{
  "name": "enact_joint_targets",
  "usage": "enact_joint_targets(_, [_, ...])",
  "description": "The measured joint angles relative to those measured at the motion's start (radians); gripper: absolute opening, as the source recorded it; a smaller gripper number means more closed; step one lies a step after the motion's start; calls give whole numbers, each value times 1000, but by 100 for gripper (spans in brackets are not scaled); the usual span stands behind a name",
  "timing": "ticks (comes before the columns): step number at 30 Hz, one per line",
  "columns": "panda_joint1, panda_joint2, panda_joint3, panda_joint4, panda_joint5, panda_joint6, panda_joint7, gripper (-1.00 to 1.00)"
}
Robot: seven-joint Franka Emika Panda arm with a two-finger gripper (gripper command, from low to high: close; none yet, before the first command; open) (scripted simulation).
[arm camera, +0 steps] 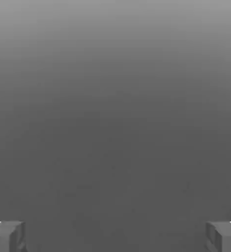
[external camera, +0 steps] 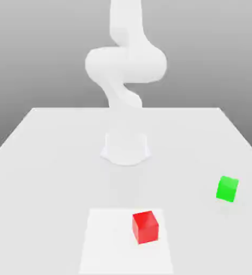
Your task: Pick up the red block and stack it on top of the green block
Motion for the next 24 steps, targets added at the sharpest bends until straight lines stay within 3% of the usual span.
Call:
enact_joint_targets(19, [84,700,16,-368,-1,398,-143,0])
enact_joint_targets(24, [93,881,10,-373,-6,539,-149,0])
